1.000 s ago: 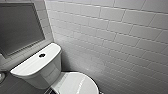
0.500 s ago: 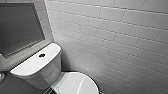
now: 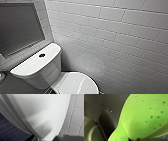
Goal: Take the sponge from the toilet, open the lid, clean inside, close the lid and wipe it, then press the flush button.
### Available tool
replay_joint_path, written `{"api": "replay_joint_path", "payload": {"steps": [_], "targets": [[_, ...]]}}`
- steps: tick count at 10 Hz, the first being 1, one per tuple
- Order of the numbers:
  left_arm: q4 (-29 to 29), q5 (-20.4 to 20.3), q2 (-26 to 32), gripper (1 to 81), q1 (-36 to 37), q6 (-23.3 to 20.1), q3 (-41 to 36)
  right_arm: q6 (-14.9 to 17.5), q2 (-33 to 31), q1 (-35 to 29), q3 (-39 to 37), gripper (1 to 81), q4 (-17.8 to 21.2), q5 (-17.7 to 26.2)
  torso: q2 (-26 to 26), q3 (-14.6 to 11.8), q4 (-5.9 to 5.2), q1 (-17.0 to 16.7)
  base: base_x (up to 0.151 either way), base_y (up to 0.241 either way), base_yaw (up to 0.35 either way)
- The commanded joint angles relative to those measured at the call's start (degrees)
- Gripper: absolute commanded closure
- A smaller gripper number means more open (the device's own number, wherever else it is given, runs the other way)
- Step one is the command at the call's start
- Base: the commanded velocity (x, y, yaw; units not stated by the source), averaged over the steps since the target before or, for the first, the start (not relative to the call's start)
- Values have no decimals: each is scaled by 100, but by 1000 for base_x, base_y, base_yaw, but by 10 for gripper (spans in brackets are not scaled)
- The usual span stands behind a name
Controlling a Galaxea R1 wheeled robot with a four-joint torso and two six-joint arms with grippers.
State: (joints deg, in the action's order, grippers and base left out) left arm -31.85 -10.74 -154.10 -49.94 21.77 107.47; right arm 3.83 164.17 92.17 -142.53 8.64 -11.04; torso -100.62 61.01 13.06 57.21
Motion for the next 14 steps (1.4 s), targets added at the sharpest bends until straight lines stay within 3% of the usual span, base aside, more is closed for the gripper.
{"api": "replay_joint_path", "payload": {"steps": [1,3,6,11,14], "targets": [[74,-226,63,10,797,-33,-165,-5,-40,-27,51,811,6,428,0,0,0,0,0,0,0],[83,-244,177,10,797,64,-305,-5,-31,-27,60,811,6,428,0,0,0,0,0,0,0],[136,-648,520,10,780,55,-1025,-5,-31,-36,60,811,6,419,0,0,0,0,0,0,0],[136,-736,547,10,745,55,-1088,-5,-22,-36,60,811,6,419,0,0,0,0,0,0,0],[144,-973,809,10,745,55,-1579,-5,-22,-36,51,811,14,419,0,0,0,2,0,0,0]]}}
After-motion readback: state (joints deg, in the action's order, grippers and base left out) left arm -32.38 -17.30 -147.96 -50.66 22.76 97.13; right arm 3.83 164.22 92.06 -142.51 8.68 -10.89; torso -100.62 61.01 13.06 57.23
